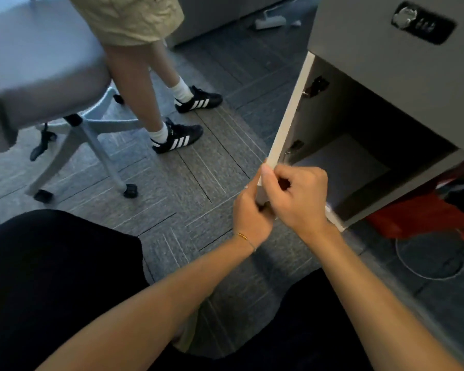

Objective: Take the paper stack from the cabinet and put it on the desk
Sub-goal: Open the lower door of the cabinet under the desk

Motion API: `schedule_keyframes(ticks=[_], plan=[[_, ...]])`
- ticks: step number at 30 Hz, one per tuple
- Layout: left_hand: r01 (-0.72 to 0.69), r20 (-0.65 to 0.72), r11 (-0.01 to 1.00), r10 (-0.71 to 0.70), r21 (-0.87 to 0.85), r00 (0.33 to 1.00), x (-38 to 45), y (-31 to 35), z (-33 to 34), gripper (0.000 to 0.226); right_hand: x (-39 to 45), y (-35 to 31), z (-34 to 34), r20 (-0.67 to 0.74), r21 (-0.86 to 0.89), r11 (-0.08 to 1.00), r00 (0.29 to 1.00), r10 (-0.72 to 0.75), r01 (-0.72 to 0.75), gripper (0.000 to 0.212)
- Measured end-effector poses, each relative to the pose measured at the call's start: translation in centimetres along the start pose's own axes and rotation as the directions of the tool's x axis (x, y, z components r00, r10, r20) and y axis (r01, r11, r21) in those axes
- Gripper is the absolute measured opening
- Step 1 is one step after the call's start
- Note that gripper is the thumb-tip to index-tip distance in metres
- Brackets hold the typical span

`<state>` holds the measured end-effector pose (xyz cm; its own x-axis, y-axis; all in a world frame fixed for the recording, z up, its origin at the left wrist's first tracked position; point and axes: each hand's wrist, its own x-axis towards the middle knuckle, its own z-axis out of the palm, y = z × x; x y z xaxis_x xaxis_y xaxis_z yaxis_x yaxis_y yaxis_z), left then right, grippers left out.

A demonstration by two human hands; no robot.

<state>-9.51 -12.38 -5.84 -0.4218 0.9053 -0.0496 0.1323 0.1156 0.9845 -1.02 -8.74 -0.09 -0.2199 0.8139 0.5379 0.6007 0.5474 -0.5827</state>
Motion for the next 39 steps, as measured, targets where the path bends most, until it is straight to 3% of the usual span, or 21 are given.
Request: schedule_keyframes(ticks=[2, 4, 6, 9, 14, 21, 25, 28, 31, 34, 39], plan=[[0.106, 0.034, 0.987, -0.102, -0.123, 0.994, 0.8, 0.5, -1.9, 0.016, 0.8, -1.5, 1.2, 0.044, 0.049, 0.998, 0.998, 0.042, -0.044, 0.060], [0.192, 0.060, 0.956, -0.183, -0.220, 0.981, 1.5, 1.1, -2.7, 0.022, 1.7, -2.6, 2.4, 0.092, 0.077, 0.993, 0.992, 0.081, -0.088, 0.063], [0.160, -0.033, 0.945, -0.177, -0.286, 0.984, 2.4, 1.9, -3.5, 0.019, 2.6, -3.4, 3.8, 0.139, 0.090, 0.987, 0.983, 0.119, -0.132, 0.067], [0.140, -0.143, 0.851, -0.242, -0.506, 0.960, 4.8, 2.1, -4.9, 0.039, 4.3, -4.7, 6.1, 0.182, 0.074, 0.983, 0.972, 0.150, -0.166, 0.072], [0.121, -0.279, 0.839, -0.308, -0.531, 0.909, 8.7, 2.7, -7.8, 0.034, 7.3, -6.7, 9.8, 0.180, 0.057, 0.980, 0.968, 0.177, -0.190, 0.075], [0.165, -0.218, 0.731, -0.398, -0.662, 0.891, 11.7, 2.2, -9.8, 0.038, 9.8, -6.6, 13.9, 0.199, -0.001, 0.985, 0.966, 0.166, -0.170, 0.082], [0.145, -0.273, 0.829, -0.336, -0.541, 0.902, 12.2, 2.3, -10.2, 0.036, 10.8, -6.4, 14.8, 0.244, -0.017, 0.988, 0.958, 0.152, -0.152, 0.083], [0.166, -0.356, 0.959, -0.241, -0.229, 0.903, 12.7, 2.1, -10.5, 0.029, 11.5, -6.3, 15.2, 0.271, -0.011, 0.989, 0.951, 0.148, -0.151, 0.081], [0.130, -0.366, 0.988, -0.152, -0.082, 0.918, 13.2, 1.5, -10.7, 0.012, 12.0, -6.2, 15.3, 0.291, 0.032, 0.985, 0.944, 0.154, -0.170, 0.076], [0.124, -0.402, 0.992, -0.121, -0.019, 0.907, 13.3, 0.5, -10.1, 0.023, 11.7, -5.8, 14.6, 0.313, 0.126, 0.975, 0.940, 0.138, -0.185, 0.068], [0.122, -0.455, 0.992, -0.123, -0.032, 0.882, 11.5, -0.7, -8.2, 0.063, 8.5, -3.7, 14.0, 0.324, 0.249, 0.932, 0.929, 0.178, -0.265, 0.059]])
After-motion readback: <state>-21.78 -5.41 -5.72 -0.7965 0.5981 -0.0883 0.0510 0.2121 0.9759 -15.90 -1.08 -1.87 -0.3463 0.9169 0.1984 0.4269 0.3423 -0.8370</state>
